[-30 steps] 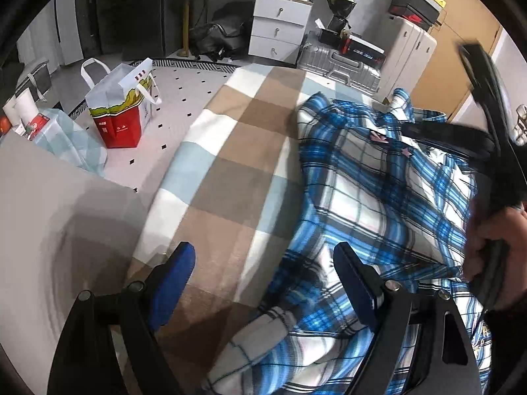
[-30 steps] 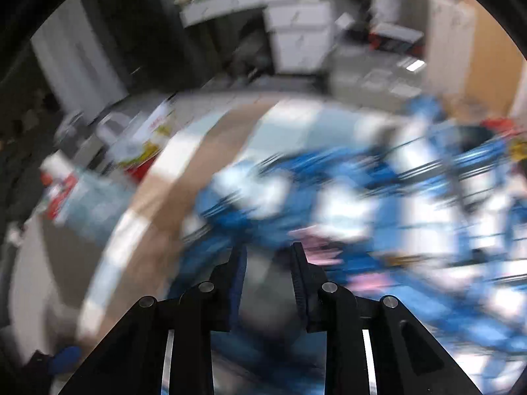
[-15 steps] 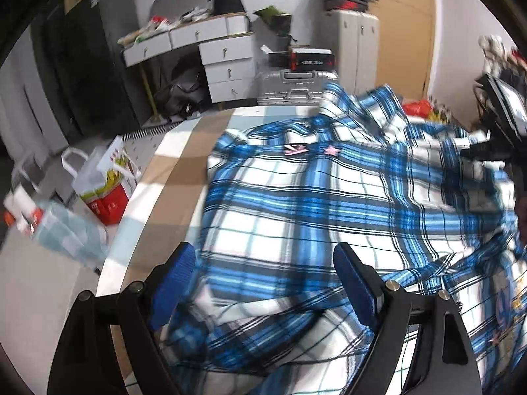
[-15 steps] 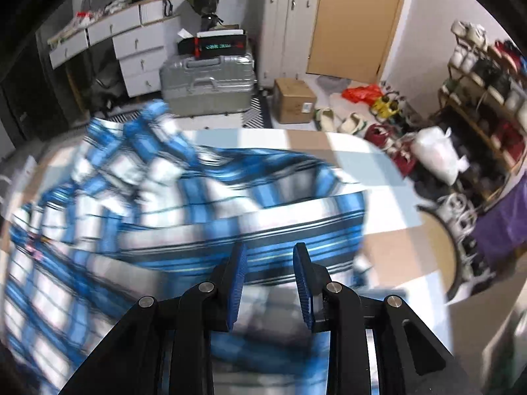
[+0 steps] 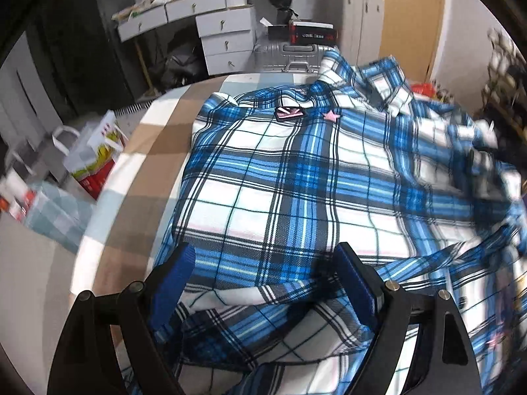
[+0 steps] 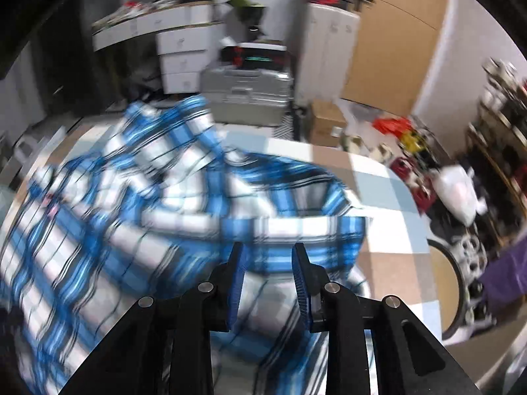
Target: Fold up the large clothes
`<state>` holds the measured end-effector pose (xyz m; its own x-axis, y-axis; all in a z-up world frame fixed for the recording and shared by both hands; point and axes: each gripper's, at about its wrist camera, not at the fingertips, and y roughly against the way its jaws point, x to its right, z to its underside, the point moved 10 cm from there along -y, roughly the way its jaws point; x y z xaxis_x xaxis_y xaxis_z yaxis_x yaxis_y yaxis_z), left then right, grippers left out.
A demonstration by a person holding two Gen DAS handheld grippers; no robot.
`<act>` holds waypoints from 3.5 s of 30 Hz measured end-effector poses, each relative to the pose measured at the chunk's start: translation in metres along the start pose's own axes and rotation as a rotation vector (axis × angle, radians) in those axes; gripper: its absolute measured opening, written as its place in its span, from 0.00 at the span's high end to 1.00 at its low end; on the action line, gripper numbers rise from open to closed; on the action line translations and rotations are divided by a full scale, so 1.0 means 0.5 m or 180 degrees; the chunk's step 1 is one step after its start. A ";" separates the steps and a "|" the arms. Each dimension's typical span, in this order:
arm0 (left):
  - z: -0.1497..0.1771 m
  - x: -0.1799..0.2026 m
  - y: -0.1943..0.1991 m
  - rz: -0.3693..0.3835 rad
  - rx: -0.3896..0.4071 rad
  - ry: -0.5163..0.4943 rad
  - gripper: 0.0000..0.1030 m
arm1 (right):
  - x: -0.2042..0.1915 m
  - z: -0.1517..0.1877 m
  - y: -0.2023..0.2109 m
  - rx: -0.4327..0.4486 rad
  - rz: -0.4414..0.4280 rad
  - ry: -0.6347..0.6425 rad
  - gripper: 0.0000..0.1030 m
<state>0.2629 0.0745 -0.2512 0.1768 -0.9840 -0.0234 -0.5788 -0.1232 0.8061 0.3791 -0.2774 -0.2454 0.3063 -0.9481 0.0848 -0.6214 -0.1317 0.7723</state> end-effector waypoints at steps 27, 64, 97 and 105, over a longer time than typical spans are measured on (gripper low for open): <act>0.038 -0.037 0.102 0.0319 -0.0144 -0.0021 0.19 | -0.095 -0.289 -0.234 -0.0586 -0.0048 -0.0537 0.96; -0.285 0.159 -0.047 0.0413 -0.0124 -0.0505 0.99 | -0.045 -0.157 0.164 0.1091 -0.1189 -0.0473 0.96; 0.096 0.183 0.044 0.0881 -0.0471 -0.0380 0.99 | -0.045 0.317 0.354 0.0340 -0.1229 -0.1325 0.35; 0.097 0.183 0.033 0.0892 -0.0566 -0.0367 0.99 | 0.127 0.269 0.229 0.0033 -0.1282 -0.2448 0.31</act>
<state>0.2309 -0.0237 -0.2688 -0.0661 -0.9857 0.1549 -0.4427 0.1680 0.8808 0.2301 -0.3915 -0.2363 -0.0659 -0.7606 -0.6459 -0.5783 -0.4984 0.6459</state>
